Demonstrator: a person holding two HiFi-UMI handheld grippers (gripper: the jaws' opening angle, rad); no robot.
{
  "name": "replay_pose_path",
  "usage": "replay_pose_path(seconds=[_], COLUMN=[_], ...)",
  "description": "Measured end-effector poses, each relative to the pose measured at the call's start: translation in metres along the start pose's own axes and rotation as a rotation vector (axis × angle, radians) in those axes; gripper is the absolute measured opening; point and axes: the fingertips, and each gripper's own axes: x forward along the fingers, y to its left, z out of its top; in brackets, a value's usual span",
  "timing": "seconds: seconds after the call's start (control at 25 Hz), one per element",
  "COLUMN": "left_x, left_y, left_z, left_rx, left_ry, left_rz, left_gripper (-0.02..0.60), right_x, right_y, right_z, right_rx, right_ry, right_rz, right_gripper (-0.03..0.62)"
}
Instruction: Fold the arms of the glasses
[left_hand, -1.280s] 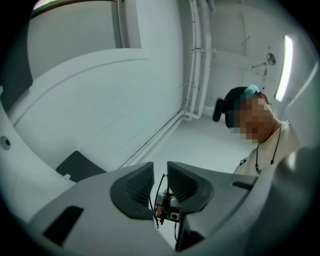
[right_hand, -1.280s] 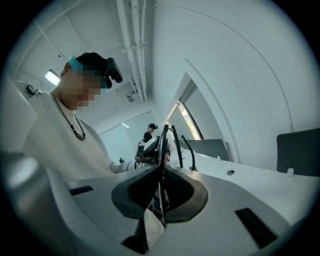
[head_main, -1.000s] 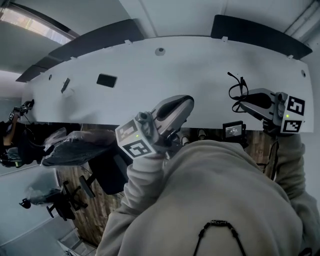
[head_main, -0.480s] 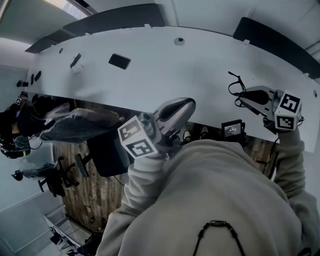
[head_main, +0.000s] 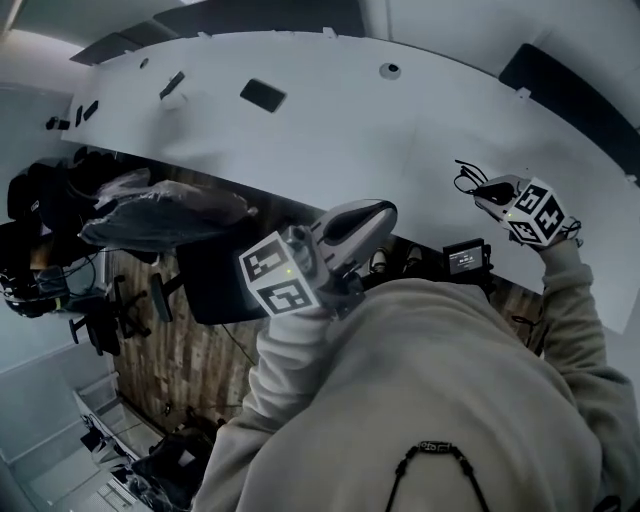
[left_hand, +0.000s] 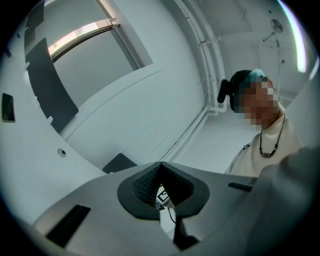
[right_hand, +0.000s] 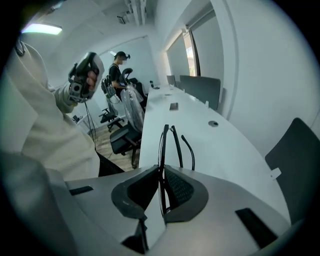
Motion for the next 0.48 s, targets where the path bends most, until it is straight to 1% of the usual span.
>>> replay_pose_path(seconds=[0.12,0.28,0.48], left_x=[-0.010,-0.026,-0.049], left_y=[0.001,0.004,0.007], left_z=[0.000,0.002,-0.001], left_rx=[0.003,-0.011,-0.022], left_ry=[-0.014,-0.042,-0.069], left_rz=[0.032,0.080,0.132], left_gripper=[0.005,0.005,0.005], right_x=[0.025,0.049,0.089], right_y=[-0.004,-0.009,-0.017], right_z=[-0.018,-0.023,-0.043], right_rx=[-0.024,-0.045,-0.116], right_ry=[0.084,0.137,0.251], right_rz=[0.013,0.036,0.030], right_gripper=[0.051,0.051,0.050])
